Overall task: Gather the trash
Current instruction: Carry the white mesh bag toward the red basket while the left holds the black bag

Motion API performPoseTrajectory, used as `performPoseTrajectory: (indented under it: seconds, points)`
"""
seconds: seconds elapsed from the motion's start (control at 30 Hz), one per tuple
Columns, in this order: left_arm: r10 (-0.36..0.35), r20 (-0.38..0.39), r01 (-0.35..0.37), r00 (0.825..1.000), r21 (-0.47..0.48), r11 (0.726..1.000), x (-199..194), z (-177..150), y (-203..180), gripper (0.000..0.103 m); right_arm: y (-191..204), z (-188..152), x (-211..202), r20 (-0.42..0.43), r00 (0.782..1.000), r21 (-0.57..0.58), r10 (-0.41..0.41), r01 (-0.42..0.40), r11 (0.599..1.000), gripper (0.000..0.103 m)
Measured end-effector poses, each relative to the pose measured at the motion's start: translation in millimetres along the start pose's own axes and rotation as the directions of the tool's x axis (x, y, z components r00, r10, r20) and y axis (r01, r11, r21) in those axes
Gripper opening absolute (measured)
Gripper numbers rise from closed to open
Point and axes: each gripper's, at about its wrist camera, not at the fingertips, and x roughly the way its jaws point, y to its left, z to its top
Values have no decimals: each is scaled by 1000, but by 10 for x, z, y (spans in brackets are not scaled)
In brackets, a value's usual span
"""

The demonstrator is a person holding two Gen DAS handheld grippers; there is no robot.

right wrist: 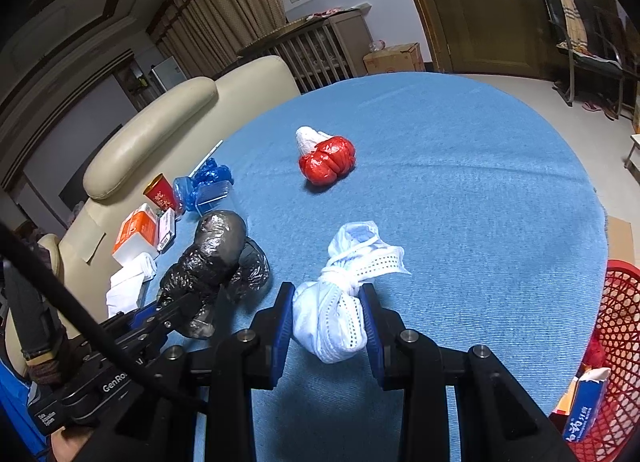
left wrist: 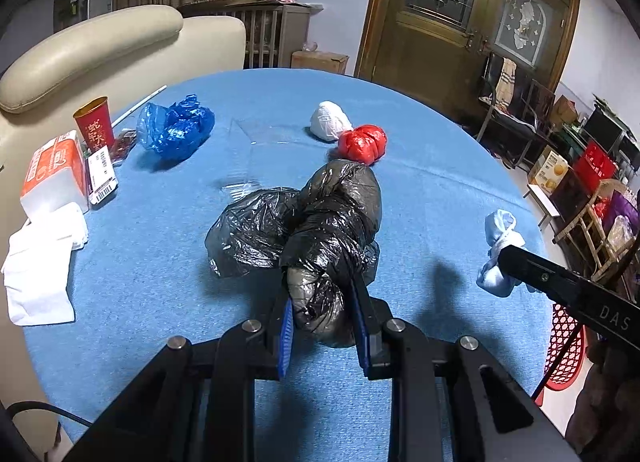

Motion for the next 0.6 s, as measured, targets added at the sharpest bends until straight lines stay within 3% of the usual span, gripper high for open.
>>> performPoseTrajectory:
  seconds: [0.6]
  points:
    - [-31,-4,31,1000,58,998,6,21,-301,27,-588,-57,-348,48,994,115,-94,88,989,35]
